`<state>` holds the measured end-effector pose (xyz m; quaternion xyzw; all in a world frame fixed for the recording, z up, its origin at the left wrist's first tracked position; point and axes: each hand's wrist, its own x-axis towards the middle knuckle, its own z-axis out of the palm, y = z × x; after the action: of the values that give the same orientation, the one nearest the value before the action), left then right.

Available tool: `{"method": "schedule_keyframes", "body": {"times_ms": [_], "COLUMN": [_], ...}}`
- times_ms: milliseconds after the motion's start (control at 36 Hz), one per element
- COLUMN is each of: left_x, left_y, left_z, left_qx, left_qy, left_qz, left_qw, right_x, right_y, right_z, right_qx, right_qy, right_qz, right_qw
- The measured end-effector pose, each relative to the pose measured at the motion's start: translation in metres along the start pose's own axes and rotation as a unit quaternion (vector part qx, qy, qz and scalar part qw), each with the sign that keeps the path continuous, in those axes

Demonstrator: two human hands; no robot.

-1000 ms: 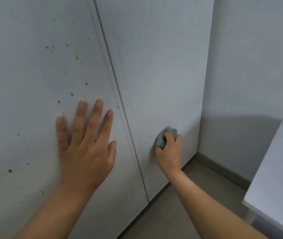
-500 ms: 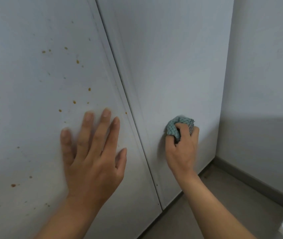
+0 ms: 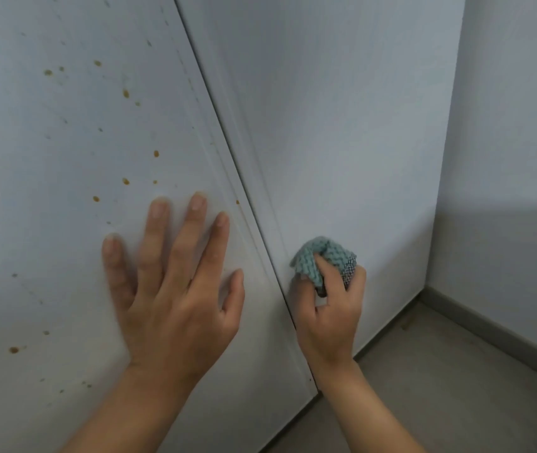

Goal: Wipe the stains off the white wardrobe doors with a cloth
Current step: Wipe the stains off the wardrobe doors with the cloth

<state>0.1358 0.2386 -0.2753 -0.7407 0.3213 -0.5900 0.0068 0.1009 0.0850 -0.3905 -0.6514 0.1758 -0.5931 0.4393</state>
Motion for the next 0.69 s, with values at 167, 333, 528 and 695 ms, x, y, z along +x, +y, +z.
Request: {"method": "schedule_keyframes", "body": {"times_ms": [167,333,528,695], "left_x": [0.0,0.001,0.0,0.0], "left_y": [0.002,0.002,0.002,0.002], "left_z": [0.002,0.002,0.003,0.004], "left_qx": [0.002,0.002,-0.003,-0.002], "left_qy": [0.009,0.007,0.016,0.025], "left_qz": [-0.007,-0.002,-0.002,-0.002], "left_qw": [1.0,1.0,1.0,1.0], "right_x": [0.046,0.011,0.009,0.071], "right_y": [-0.057,-0.019,-0.022,-0.074], "right_z": [0.011,0.019,0.01,0.017], "right_qx": [0.029,-0.003,-0.031,-0.028], "right_qy": [-0.01,-0.005,-0.009,-0.006], "right_qz": [-0.1,-0.131,-0.135,-0.174], "right_qw": [0.994,0.991,0.99,0.984]}}
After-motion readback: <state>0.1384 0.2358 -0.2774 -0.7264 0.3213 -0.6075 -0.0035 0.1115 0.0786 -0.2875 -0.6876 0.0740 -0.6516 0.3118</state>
